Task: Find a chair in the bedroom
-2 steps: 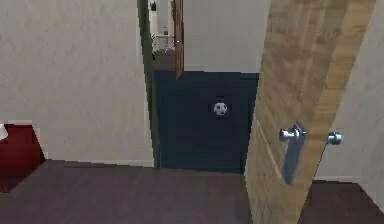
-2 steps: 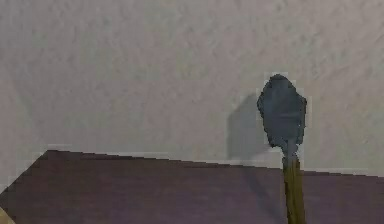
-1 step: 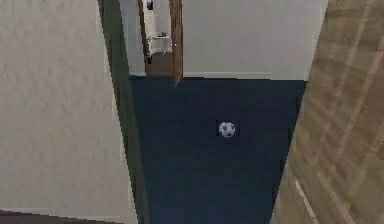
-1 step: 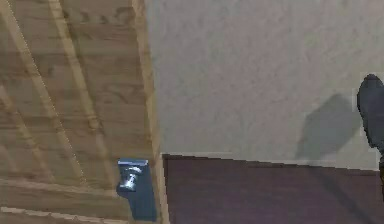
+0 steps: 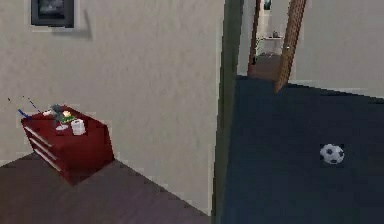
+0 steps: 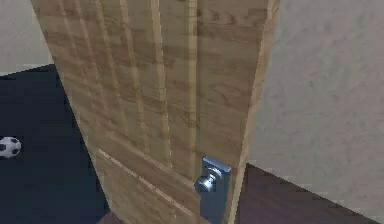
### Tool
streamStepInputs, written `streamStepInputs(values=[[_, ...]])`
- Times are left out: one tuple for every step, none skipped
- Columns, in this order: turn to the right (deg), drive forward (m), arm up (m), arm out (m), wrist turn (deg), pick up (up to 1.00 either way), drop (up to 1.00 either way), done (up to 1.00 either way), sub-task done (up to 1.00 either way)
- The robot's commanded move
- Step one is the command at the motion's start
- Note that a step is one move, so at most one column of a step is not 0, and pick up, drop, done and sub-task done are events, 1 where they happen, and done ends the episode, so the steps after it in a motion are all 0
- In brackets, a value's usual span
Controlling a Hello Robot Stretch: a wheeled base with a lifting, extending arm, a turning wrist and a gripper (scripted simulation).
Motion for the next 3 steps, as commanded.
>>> streamStepInputs(values=[[0.0,0.3,0.0,0.0,0.0,0.0,0.0,0.0,0.0],[39.0,0.0,0.0,0.0,0.0,0.0,0.0,0.0,0.0],[0.0,1.0,0.0,0.0,0.0,0.0,0.0,0.0,0.0]])
